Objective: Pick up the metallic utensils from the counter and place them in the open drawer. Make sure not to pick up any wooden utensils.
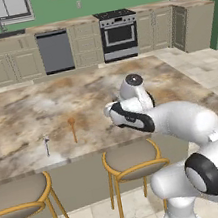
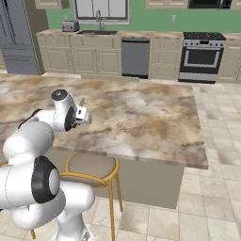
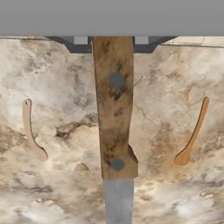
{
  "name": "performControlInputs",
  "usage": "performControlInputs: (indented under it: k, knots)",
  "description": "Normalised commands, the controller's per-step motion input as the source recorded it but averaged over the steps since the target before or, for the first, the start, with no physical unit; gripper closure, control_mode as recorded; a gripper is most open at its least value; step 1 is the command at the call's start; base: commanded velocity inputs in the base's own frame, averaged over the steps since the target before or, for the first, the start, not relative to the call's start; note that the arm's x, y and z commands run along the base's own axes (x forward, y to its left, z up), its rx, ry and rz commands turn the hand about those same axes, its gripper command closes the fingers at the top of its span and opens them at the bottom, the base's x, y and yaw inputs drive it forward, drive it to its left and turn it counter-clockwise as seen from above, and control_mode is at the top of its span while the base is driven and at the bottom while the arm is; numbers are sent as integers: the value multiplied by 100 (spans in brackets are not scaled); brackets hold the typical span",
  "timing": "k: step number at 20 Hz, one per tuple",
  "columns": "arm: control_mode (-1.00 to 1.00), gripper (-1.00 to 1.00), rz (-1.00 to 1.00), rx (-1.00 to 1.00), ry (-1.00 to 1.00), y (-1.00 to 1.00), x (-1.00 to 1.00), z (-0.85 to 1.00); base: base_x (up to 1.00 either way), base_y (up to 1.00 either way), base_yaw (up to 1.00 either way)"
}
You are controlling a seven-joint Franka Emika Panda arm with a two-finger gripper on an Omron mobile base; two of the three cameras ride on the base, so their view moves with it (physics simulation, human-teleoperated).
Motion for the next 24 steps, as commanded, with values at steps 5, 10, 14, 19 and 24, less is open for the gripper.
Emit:
performControlInputs:
  k: [5,10,14,19,24]
  knots:
    - [-100,100,0,0,0,-43,-59,100,0,0,0]
    - [-100,100,0,0,0,-35,-43,59,0,0,0]
    - [-100,100,0,0,0,-23,-37,8,0,0,0]
    - [-100,100,0,0,0,-18,-49,0,0,0,0]
    - [-100,100,0,0,0,-14,-41,4,0,0,0]
